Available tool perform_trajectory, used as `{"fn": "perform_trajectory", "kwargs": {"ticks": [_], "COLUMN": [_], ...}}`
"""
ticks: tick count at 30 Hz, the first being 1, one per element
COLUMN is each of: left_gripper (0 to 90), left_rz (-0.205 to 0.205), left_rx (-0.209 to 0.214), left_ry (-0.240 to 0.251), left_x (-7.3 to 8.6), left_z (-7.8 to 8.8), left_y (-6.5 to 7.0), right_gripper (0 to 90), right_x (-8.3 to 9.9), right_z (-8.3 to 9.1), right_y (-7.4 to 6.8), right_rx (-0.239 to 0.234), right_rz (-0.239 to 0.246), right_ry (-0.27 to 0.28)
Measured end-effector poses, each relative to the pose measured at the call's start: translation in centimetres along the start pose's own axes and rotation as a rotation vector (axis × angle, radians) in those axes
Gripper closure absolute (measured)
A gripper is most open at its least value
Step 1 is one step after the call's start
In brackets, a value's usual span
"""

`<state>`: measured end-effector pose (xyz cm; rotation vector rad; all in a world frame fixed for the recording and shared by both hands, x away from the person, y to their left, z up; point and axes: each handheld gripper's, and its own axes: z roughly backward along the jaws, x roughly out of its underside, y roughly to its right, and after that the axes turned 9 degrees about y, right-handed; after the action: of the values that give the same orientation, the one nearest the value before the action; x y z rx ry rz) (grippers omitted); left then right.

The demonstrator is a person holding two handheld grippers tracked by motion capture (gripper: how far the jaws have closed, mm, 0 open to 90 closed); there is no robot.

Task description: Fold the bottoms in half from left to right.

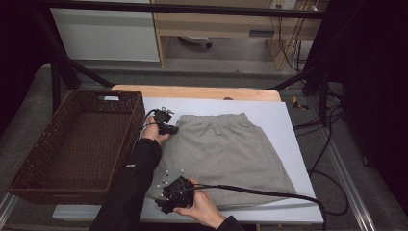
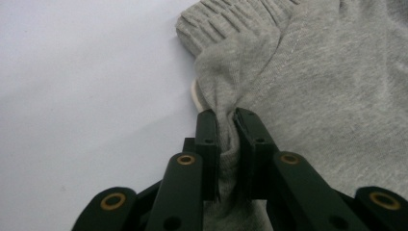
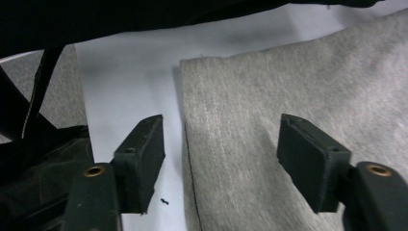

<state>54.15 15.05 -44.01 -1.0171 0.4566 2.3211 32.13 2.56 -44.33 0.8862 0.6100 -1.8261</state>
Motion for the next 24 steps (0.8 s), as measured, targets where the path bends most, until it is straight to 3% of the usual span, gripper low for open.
{"fn": "perform_trajectory", "kwargs": {"ticks": [4, 14, 24], "left_gripper": [79.8, 79.8, 79.8], "left_rz": [0.000, 0.002, 0.013], "left_rx": [0.000, 0.000, 0.003], "left_ry": [0.001, 0.001, 0.004], "left_x": [0.01, 0.02, 0.04], "left_z": [0.00, 0.01, 0.01], "left_y": [0.01, -0.02, -0.10], "right_gripper": [43.0, 54.1, 72.7], "right_x": [0.14, 0.27, 0.01], "right_z": [-0.44, -0.41, -0.39], "right_y": [-0.04, -0.35, 0.48], "right_rx": [-0.014, 0.012, 0.014], "right_rz": [-0.007, 0.050, 0.068], "right_ry": [-0.026, -0.026, -0.040]}}
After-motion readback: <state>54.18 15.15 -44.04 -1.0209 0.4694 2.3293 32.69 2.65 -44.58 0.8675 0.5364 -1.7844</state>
